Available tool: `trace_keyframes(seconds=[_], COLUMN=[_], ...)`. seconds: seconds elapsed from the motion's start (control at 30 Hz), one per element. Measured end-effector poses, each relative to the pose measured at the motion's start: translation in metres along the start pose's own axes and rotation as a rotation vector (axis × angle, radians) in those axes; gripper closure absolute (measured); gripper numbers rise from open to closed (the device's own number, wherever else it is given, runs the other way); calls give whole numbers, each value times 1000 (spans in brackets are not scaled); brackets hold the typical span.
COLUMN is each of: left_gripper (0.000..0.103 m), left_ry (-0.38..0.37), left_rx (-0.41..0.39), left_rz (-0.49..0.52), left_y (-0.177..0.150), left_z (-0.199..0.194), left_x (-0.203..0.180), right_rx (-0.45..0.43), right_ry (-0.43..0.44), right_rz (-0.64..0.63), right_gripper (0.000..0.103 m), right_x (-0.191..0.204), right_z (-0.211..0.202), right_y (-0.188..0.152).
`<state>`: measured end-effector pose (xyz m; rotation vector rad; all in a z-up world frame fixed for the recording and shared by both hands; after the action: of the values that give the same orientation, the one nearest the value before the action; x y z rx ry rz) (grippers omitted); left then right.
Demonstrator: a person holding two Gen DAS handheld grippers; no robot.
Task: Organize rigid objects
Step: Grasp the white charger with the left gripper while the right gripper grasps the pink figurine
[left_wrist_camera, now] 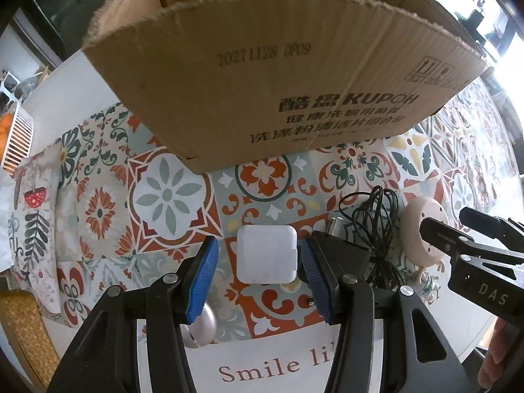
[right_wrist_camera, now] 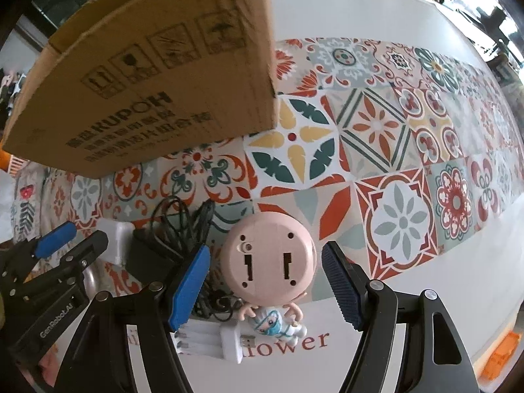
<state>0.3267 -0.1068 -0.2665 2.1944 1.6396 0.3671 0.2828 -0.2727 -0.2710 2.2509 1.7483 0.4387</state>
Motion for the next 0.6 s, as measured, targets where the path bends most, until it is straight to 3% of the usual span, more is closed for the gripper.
trace_keyframes(seconds=[0.6], left_gripper=[52], left_ry=[-9], left_rx=[61], left_rz=[-36], left_y=[3], left_z=[30], left_x=[3], right_rx=[56], right_ry=[11], right_rz=[23], right_gripper=[26], right_x=[-9], right_z=[35], right_y=[-16])
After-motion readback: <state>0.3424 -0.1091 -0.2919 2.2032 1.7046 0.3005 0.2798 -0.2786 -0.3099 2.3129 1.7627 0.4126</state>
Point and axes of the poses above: each gripper's, at about its wrist camera, not at the fingertips, and z roughly the way its jaws point, x to its left, y to its top, the point moved 10 cm from there along z, roughly the way its jaws point, and after that the axes turned 15 degrees about -x, right-handed, at the moved point
